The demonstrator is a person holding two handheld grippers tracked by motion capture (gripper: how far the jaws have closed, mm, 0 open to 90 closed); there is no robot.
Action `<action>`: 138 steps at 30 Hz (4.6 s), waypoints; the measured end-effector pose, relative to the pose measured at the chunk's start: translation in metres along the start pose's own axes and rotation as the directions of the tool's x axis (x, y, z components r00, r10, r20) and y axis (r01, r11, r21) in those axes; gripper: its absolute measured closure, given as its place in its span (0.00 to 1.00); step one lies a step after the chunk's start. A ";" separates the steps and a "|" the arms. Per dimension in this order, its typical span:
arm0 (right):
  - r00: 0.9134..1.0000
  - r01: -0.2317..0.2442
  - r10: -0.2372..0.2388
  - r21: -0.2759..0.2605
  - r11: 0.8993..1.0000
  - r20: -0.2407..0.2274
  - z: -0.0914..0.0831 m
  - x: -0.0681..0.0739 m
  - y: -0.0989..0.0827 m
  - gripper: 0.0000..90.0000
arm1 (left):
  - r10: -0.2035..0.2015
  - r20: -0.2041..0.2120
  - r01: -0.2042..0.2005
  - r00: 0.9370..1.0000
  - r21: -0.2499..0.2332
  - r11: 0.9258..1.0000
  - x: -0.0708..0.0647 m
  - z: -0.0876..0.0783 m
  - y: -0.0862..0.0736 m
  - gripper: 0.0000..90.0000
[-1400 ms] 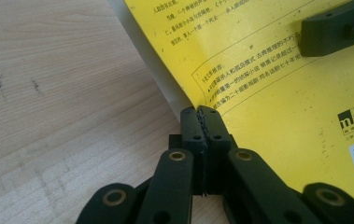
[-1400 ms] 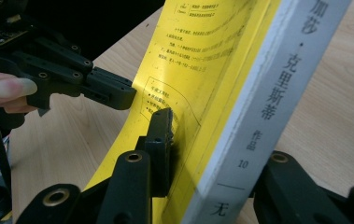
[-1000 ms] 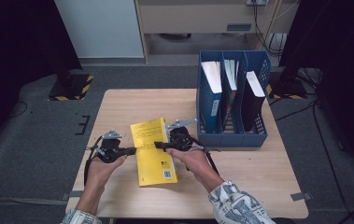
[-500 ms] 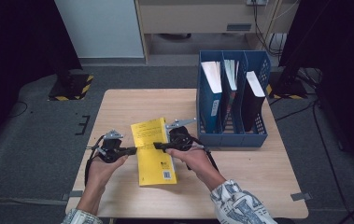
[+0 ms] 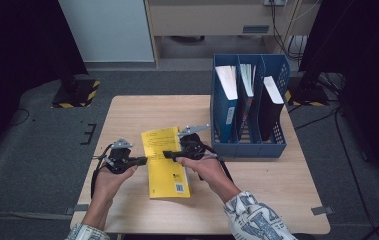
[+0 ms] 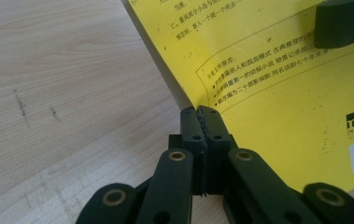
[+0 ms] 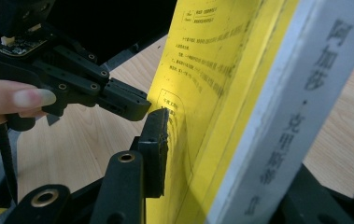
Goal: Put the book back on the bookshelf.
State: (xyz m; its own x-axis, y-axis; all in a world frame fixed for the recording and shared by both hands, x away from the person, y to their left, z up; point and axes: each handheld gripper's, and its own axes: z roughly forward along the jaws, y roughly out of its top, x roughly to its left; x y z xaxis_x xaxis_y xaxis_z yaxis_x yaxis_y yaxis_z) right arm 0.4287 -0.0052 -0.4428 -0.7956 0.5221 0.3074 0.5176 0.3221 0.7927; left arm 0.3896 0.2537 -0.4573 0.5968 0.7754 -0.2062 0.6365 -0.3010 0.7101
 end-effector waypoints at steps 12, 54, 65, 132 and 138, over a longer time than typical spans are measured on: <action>0.999 0.034 -0.034 -0.020 0.999 0.016 -0.003 0.001 0.015 0.79 | 0.008 -0.023 -0.009 1.000 -0.018 1.000 0.001 -0.009 0.011 1.00; 0.996 0.081 -0.079 -0.047 0.996 0.042 0.000 0.005 0.037 0.75 | 0.021 -0.064 -0.024 0.998 -0.048 0.999 0.009 -0.026 0.026 1.00; 0.991 0.119 -0.115 -0.076 0.990 0.062 0.003 -0.002 0.039 0.78 | 0.017 -0.079 -0.022 0.997 -0.065 0.998 0.016 -0.025 0.037 1.00; 0.976 0.216 -0.219 -0.147 0.965 -0.003 -0.031 0.033 0.010 0.59 | 0.028 -0.186 -0.020 0.982 0.048 0.999 0.011 0.006 -0.067 0.08; 0.975 0.222 -0.224 -0.150 0.963 0.005 -0.030 0.033 0.010 0.61 | 0.043 -0.194 -0.032 0.980 0.060 0.998 0.010 0.010 -0.068 0.09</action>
State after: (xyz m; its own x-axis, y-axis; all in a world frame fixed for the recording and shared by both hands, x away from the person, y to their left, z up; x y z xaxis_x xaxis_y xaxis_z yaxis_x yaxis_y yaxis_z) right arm 0.3980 -0.0088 -0.4087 -0.8897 0.4408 0.1193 0.2746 0.3076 0.9110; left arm 0.3575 0.2760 -0.5146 0.5170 0.8550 -0.0410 0.6453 -0.3578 0.6749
